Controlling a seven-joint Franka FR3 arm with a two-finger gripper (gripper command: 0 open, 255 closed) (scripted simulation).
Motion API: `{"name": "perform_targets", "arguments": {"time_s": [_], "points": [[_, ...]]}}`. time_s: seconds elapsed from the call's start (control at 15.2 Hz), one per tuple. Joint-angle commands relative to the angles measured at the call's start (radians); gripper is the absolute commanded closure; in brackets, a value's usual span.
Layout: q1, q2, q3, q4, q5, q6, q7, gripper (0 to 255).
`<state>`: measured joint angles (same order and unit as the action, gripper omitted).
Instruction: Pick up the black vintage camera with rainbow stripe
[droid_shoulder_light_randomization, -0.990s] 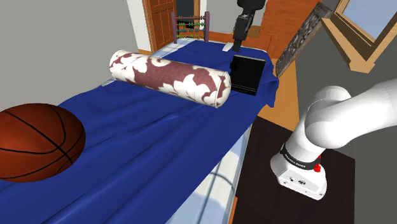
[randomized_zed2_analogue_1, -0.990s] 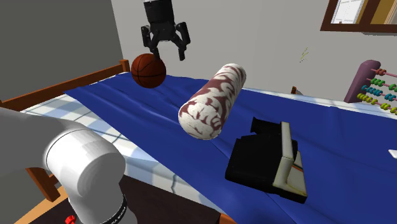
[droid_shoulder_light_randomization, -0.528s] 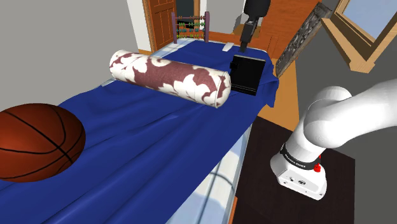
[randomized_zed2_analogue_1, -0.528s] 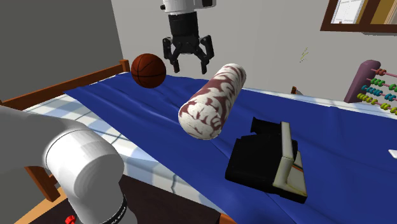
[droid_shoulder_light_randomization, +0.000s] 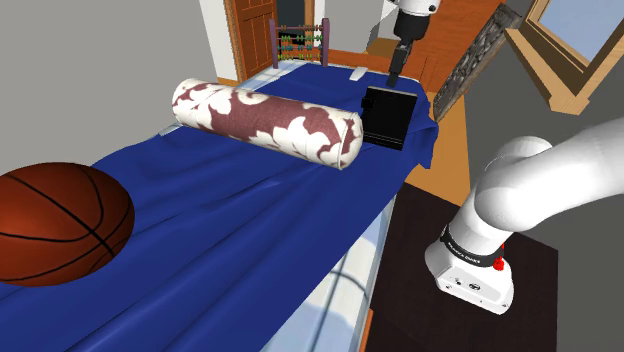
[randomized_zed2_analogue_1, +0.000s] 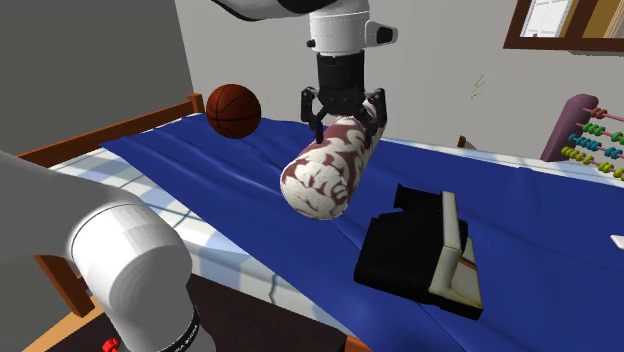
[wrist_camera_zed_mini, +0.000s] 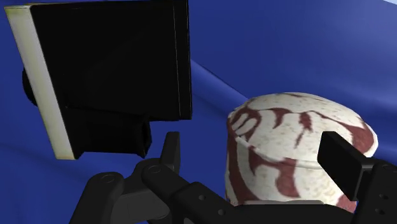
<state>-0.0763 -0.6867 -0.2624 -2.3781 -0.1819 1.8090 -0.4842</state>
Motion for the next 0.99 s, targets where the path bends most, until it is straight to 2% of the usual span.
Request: {"name": "perform_targets", "arguments": {"time_s": [0.0, 0.53, 0.92], "points": [[-0.012, 0.030, -0.048, 0.004, -0.017, 0.028, -0.047, 0], [-0.029, 0.215, -0.239, 0.068, -0.031, 0.156, -0.230, 0], [-0.015, 0.407, -0.390, 0.165, 0.035, 0.240, -0.398, 0]]}}
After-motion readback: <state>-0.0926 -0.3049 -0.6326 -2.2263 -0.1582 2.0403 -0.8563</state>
